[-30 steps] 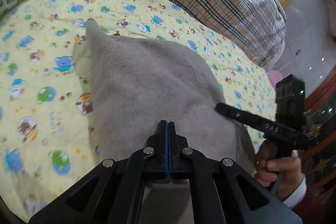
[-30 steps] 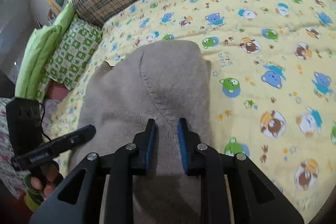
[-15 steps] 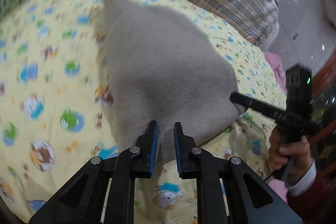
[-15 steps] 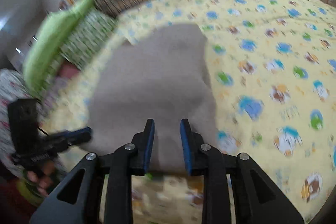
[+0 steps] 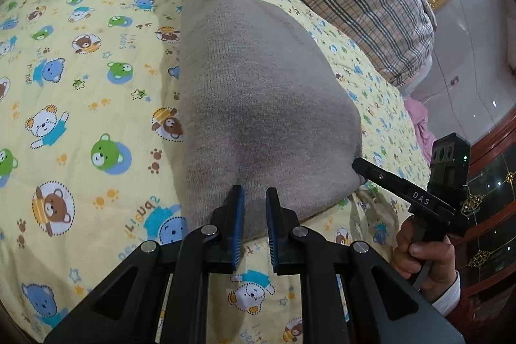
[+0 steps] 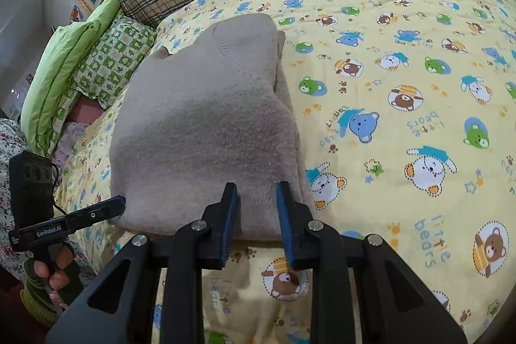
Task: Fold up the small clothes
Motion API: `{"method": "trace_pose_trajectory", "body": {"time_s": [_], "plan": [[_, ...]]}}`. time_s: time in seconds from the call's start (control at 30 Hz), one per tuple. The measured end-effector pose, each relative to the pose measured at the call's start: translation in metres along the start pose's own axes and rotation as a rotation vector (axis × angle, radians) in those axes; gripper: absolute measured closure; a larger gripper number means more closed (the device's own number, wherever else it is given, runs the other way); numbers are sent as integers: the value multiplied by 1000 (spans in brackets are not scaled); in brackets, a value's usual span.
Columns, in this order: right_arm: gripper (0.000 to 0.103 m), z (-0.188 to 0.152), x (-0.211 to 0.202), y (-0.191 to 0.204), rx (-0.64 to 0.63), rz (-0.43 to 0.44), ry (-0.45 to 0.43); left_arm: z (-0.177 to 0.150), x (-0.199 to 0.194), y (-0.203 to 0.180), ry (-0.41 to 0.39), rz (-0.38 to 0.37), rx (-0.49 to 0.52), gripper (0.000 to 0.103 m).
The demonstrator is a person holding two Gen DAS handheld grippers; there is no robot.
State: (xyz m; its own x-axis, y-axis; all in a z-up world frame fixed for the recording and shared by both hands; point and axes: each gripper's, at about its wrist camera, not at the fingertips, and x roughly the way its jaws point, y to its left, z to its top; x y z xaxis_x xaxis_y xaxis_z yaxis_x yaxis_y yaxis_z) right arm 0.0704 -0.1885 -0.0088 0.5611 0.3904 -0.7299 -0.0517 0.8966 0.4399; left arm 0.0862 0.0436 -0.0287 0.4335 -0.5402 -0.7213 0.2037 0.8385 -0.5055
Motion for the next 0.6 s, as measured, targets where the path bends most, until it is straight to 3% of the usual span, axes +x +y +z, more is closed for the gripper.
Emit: {"method": "trace_pose_trajectory", "body": {"time_s": [0.07,0.13,0.27,0.33,0.43,0.6], "plan": [[76,-2,-3,-1,15,4,-2,-1,-4,-4,-4,16,4,87],[76,-3,-7,0,28,4,-4,-3,-9,-12,-9,29,28,77],[72,-9,-21,7,17,-17,-11,-12,-27,-34,-47,87,100,46],[69,-11,-29,10,17,-10,-18,-13,-36,-39,-68,109,111,44],[68,-11,-40,14,10,-1,-41,-5,-46,-39,-87,85,93,44],[68,-2,-48,18,28,35,-75,30,-50,-25,-120,96,61,43]]}}
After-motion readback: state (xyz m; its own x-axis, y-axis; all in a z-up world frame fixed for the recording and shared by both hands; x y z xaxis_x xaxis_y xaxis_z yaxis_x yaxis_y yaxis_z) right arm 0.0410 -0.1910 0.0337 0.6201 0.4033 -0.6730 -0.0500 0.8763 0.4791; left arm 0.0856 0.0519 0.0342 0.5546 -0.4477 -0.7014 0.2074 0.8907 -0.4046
